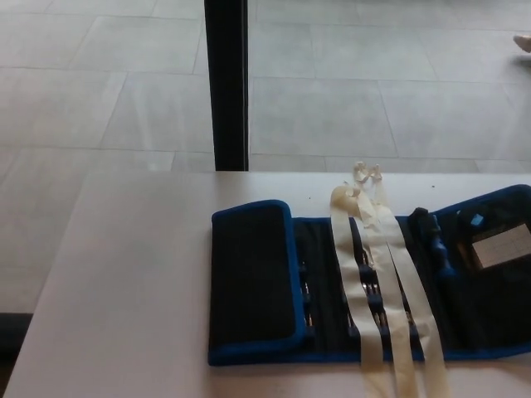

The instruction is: The robot uses its right hand to lift an edge of the toolkit kept in middle of the desk and make one fold in it

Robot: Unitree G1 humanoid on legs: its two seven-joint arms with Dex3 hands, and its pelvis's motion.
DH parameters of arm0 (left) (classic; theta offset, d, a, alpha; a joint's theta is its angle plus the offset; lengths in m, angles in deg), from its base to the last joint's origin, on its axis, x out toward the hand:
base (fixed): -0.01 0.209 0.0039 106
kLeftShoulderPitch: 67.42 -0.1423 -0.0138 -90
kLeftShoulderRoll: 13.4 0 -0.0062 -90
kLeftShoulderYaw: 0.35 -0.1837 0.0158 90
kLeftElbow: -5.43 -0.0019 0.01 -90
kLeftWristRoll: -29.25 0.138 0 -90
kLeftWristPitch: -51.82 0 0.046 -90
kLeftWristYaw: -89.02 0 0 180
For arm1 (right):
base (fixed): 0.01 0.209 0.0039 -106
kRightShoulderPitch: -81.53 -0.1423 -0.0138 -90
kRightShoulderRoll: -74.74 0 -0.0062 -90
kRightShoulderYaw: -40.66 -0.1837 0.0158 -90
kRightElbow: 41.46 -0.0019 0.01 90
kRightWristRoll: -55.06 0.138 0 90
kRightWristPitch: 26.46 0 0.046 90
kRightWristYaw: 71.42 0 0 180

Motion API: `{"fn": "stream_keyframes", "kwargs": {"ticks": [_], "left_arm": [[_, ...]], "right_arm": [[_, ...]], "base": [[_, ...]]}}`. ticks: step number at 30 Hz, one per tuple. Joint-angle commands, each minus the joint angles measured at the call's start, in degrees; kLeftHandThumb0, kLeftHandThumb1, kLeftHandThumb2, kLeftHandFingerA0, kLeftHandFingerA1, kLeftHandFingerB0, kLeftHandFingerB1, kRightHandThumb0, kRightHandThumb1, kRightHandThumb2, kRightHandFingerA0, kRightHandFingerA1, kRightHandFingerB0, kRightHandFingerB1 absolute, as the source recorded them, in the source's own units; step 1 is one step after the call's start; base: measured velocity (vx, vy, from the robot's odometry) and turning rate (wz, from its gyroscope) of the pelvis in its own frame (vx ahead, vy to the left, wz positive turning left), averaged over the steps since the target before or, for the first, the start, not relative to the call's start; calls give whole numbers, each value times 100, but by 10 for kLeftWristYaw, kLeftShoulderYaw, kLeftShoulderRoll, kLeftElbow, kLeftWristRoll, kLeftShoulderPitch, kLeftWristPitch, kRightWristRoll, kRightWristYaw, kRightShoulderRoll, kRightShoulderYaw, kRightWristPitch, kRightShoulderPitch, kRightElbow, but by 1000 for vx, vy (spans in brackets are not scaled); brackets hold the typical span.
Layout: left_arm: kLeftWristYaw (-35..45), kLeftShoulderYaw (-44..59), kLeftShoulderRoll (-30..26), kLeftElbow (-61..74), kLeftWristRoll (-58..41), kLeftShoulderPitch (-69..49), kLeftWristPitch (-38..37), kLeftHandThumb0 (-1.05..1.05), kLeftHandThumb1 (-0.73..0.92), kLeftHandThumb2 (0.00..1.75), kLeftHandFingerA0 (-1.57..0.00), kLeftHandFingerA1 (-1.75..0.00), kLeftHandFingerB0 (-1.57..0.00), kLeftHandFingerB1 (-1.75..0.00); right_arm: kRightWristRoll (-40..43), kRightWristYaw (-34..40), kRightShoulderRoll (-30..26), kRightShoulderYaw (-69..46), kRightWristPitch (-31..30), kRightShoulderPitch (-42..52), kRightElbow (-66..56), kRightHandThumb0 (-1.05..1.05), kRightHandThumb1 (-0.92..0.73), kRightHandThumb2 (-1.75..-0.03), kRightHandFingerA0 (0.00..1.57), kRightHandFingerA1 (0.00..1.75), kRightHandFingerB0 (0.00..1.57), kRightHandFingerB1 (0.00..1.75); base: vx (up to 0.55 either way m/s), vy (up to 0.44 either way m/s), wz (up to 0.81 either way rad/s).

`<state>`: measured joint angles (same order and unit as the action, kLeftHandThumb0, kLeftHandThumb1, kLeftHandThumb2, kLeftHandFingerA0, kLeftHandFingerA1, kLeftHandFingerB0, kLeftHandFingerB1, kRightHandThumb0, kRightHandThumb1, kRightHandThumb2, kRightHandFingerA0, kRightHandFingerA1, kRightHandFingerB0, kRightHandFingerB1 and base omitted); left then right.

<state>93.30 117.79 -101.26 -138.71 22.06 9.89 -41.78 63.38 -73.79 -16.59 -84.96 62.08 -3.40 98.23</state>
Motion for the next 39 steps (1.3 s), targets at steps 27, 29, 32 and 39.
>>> {"fn": "stream_keyframes", "kwargs": {"ticks": [27,29,32,39], "left_arm": [[18,190,-12,4,-152,12,5,-91,92,87,-44,-56,-28,-43],[17,187,-13,4,-152,11,4,-92,92,87,-42,-54,-27,-42],[5,184,-11,6,-151,9,2,-82,83,121,-43,-62,-27,-52],[25,181,-9,15,-169,0,4,-93,91,87,-39,-54,-22,-42]], "right_arm": [[239,71,57,-110,-163,-244,-382,-81,-62,-96,26,57,17,50],[215,70,68,-88,-154,-237,-351,-75,-69,-97,25,55,16,48],[216,66,71,-73,-162,-229,-337,-77,-69,-100,27,56,15,47],[218,74,74,-49,-179,-210,-326,-74,-69,-97,25,54,16,47]], "base": [[0,0,0],[0,0,0],[0,0,0],[0,0,0]]}}
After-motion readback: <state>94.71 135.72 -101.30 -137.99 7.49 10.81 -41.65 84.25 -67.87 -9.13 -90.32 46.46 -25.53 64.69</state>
